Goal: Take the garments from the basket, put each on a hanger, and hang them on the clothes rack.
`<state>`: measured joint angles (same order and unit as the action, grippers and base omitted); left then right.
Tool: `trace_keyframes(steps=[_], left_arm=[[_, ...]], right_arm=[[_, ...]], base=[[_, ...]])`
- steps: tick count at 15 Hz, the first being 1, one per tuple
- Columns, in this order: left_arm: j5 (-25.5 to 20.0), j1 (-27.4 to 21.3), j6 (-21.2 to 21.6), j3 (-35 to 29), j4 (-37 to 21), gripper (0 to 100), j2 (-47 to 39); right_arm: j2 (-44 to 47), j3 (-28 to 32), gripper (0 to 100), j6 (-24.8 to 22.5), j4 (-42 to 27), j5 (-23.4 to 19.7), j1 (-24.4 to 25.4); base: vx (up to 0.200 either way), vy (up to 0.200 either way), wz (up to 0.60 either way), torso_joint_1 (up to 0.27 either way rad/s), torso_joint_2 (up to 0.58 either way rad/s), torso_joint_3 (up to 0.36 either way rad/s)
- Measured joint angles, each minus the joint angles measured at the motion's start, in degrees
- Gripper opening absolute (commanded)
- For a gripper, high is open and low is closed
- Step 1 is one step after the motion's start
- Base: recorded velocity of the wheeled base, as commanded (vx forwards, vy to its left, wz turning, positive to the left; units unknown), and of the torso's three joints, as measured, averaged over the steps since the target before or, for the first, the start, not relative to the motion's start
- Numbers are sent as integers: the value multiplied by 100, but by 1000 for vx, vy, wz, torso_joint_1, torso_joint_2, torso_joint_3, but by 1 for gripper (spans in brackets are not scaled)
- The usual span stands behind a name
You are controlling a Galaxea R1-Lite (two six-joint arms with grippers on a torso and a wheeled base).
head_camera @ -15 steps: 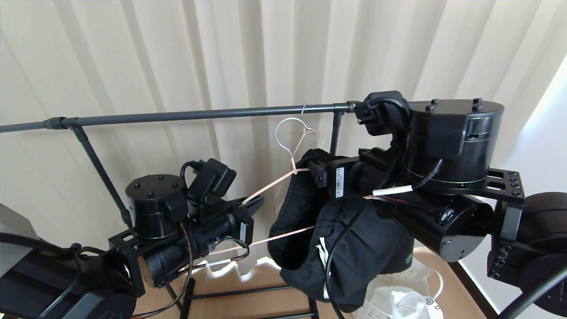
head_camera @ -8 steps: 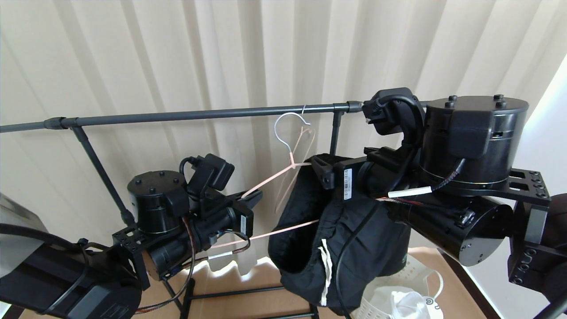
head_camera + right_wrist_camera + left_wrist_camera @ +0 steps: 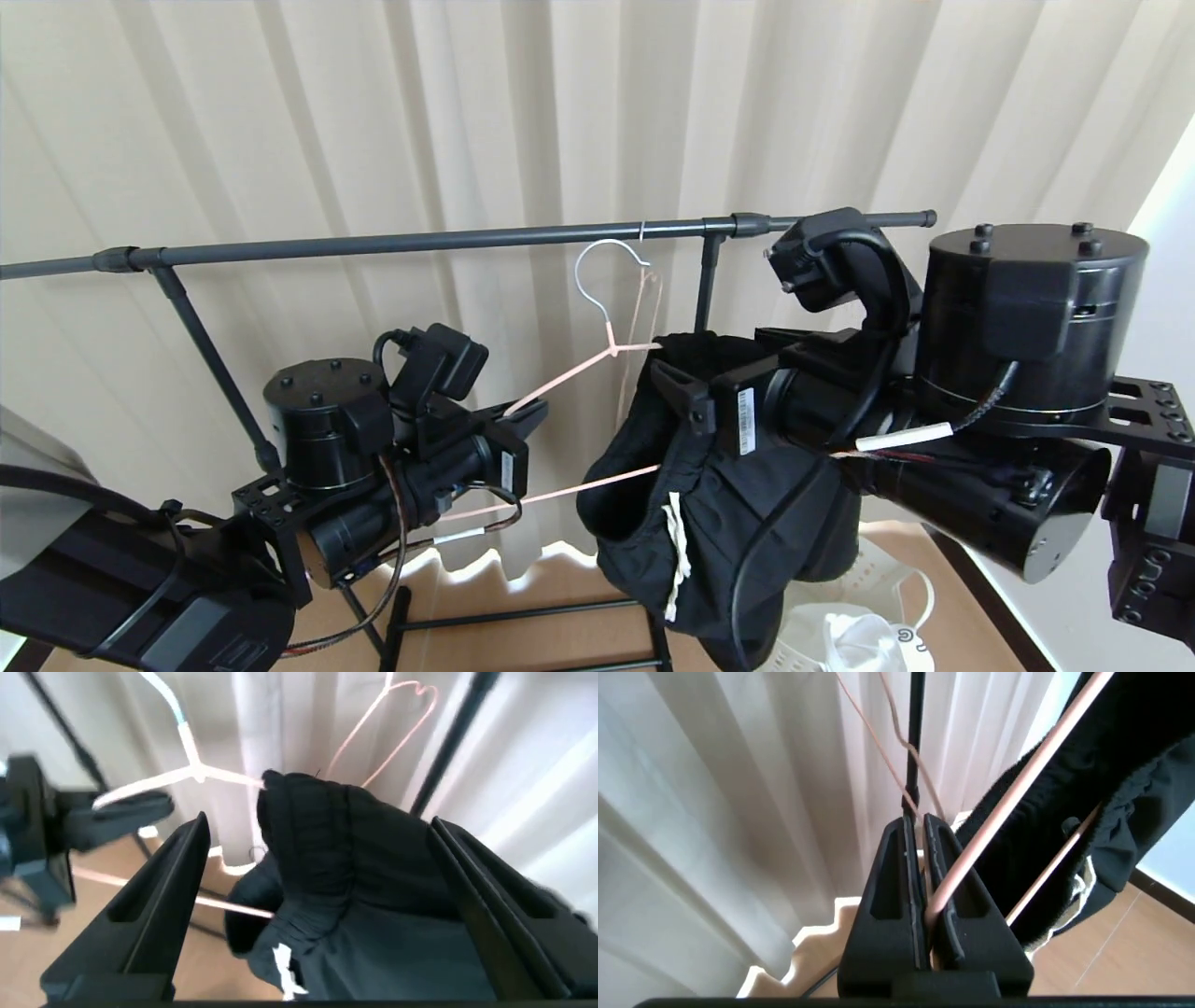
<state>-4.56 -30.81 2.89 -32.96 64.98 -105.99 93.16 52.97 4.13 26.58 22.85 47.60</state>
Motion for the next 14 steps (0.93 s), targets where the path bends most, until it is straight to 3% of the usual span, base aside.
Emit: trace_keyframes(steps=[3,8,10,14], left_arm=[[-329,187,20,6,6,0,1],[-767,272,386,273,5,0,9],[-894,252,532,389,5,0,12],[-925,167,630,461,5,0,56]], right_arm=[[-513,-339,100,-717,-126,-1974,-1070],[-935,-547,100,-2425,-1284,-4819,-2939],[-992,-595,100,-2985,-1897,-5516,-3300],[-975,-568,100,-3593,-2409,-5936,-3422]], base=[[0,0,0,0,0,0],[0,0,0,0,0,0],[0,0,0,0,0,0],[0,0,0,0,0,0]])
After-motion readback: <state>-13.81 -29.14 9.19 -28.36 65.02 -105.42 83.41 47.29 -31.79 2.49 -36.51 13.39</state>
